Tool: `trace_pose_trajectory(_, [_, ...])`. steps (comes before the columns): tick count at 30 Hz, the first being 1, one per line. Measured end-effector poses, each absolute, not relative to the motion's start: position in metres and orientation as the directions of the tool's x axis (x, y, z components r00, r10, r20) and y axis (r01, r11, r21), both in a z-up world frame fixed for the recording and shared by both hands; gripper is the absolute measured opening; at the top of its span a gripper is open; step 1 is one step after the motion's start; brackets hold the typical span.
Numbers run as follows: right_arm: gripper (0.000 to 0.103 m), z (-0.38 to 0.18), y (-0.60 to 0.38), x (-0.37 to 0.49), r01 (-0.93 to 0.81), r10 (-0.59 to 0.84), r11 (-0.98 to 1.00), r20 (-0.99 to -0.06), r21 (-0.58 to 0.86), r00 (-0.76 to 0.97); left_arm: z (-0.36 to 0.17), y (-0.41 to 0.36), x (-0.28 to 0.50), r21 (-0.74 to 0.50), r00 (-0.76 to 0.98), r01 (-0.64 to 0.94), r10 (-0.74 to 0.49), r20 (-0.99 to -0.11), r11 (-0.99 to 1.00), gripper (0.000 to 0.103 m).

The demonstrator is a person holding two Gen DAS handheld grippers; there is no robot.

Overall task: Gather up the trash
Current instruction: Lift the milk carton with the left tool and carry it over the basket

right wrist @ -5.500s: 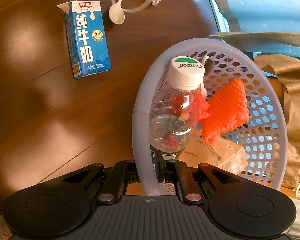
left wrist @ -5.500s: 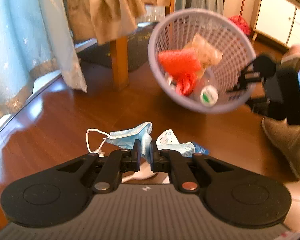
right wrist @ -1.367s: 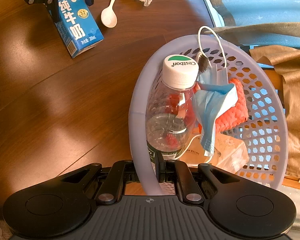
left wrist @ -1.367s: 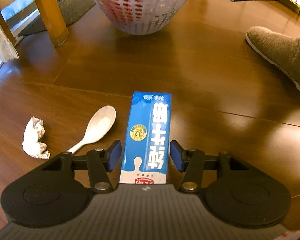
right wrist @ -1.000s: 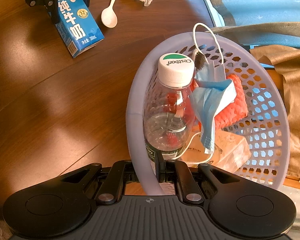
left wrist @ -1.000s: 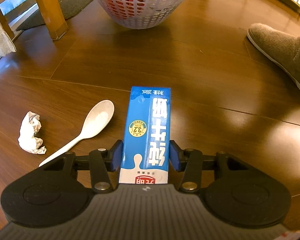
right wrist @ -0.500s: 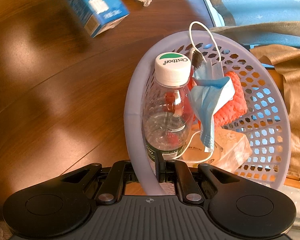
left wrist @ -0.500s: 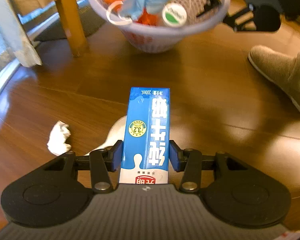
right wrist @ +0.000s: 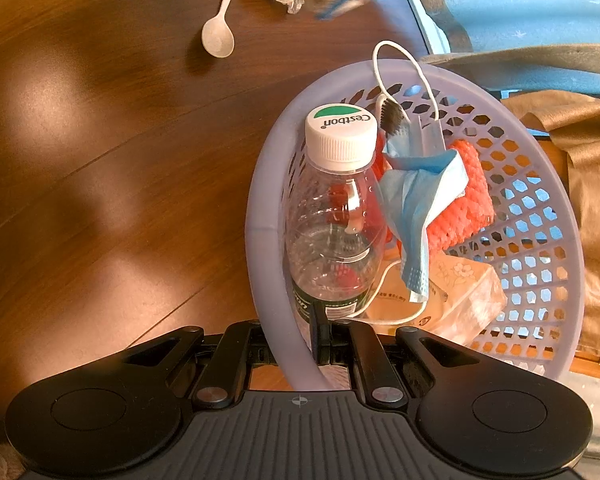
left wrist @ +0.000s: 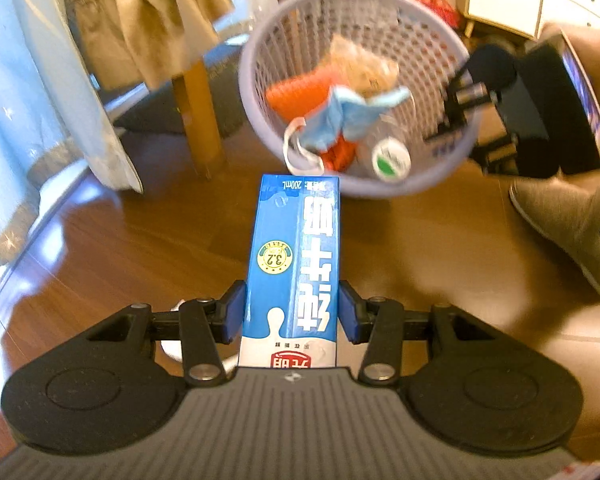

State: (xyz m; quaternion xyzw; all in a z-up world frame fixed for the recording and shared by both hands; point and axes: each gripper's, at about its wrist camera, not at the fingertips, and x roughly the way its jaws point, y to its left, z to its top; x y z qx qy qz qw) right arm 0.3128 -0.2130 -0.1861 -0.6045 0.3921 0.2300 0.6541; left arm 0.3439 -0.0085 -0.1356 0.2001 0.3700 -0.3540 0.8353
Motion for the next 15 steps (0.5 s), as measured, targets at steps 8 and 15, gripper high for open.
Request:
trace_pose_trajectory(8, [0.006,-0.186,-0.213,0.314,-0.774,-0.173,0.171,-0.792,-0.609,0.585,-0.101,-0.048,0.363,0.090,0.510,0.762,-0.509,-0.693,0.641,0.042])
trace_pose_trajectory(15, [0.006,-0.186,-0.213,0.314,-0.774,-0.170,0.171,-0.793,-0.609,0.586,-0.072,-0.103,0.385,0.102,0.505,0.806,-0.586,-0.633,0.584,0.043])
